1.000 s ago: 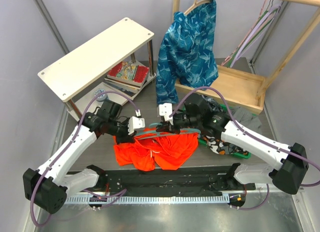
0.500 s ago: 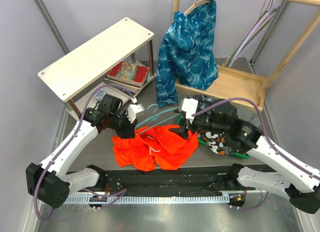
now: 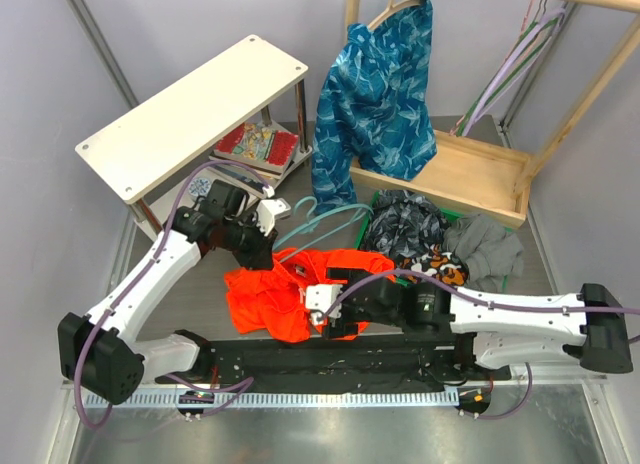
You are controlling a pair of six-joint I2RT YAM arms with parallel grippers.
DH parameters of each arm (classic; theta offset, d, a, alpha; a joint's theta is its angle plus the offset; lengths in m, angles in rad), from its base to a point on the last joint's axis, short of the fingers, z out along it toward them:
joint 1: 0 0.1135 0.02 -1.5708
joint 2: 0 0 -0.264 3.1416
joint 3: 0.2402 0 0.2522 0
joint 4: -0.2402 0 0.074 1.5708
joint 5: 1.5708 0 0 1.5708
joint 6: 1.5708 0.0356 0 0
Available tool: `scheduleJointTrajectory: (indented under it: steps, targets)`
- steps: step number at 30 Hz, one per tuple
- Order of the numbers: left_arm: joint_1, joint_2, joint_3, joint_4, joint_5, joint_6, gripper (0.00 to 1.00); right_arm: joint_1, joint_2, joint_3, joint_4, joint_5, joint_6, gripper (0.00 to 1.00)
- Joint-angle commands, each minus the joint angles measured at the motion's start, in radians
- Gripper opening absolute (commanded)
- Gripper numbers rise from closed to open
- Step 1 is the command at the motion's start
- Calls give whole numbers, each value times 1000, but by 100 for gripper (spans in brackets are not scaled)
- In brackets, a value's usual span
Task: Place the shorts on the hanger
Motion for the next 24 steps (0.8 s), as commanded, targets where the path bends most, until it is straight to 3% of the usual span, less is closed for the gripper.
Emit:
scheduleJointTrajectory:
  steps: [1, 7, 13, 16, 20, 24]
  targets:
    - [4, -2, 43, 36, 17, -20, 0, 53, 50, -17, 241, 226, -60, 91]
    - [5, -21, 28, 41, 32, -18, 0, 47, 122, -88, 371, 340, -156, 93]
    - [7, -48, 29, 24, 38, -18, 0, 34, 163, -123, 350, 348, -190, 92]
    - [7, -52, 37, 18, 38, -24, 0, 11, 174, -137, 329, 379, -215, 86]
    - [11, -66, 43, -8, 41, -24, 0, -112, 183, -51, 149, 431, -133, 78]
    - [21, -83, 48, -25, 41, -26, 0, -229, 122, -34, 105, 428, -149, 67]
